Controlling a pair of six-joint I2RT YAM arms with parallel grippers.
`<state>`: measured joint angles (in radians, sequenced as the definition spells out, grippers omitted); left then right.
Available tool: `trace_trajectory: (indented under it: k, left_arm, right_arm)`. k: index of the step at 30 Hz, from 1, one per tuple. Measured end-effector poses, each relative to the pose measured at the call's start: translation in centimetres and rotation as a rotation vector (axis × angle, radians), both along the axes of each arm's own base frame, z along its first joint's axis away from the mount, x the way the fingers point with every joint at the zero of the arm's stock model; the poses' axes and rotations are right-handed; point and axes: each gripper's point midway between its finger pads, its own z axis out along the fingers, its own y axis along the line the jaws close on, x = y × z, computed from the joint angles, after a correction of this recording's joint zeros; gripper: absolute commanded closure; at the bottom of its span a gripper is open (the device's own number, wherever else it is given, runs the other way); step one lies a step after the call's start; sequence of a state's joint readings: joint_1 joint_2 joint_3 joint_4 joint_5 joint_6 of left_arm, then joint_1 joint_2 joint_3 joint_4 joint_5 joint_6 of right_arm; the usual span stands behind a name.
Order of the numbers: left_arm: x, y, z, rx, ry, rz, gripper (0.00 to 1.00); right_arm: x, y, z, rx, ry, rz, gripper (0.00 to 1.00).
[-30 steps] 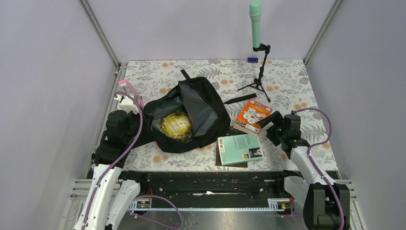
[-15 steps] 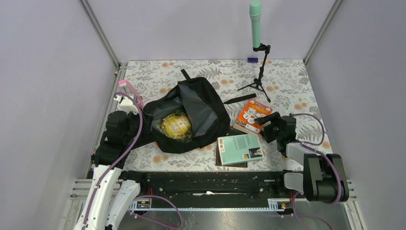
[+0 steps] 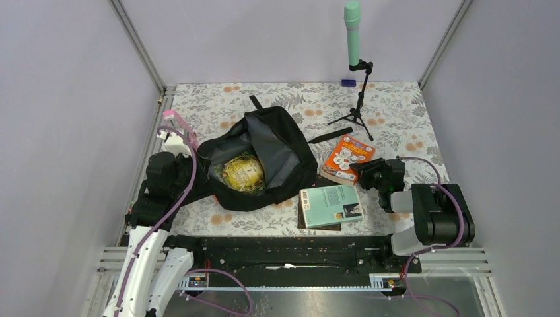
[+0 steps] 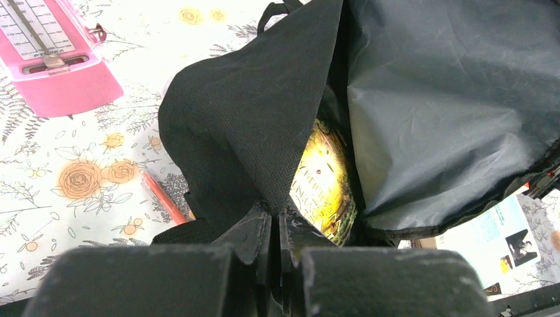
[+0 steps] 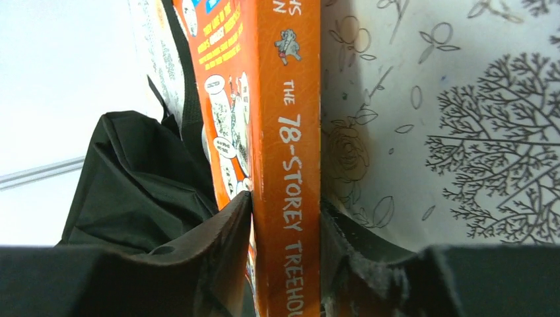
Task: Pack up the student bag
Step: Pick up the book from the center of the board.
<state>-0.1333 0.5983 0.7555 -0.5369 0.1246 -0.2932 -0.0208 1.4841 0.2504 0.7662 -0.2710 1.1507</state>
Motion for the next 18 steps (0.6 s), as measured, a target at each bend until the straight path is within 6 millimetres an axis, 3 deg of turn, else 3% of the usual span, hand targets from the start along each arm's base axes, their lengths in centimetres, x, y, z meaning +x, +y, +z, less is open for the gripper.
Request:
trace_trajectory:
  k: [7,12,18]
  left_arm:
    - [0.2,0.3,-0.2,-0.001,0.009,0.01,1.0]
    - [0.3,0.4,-0.4,-0.006,0.017,0.014,1.0]
    - [0.3,0.2,-0.5,-0.013,0.015,0.005,1.0]
  right_arm:
    - [0.4,0.0,1.0,0.002,-0.04,0.0,0.99]
    - [0.2,-0.4,2.1,-0.037,-0.065,-0.001,1.0]
    - [-0.8,-1.4,4.8,-0.16,-0.112,0.01,1.0]
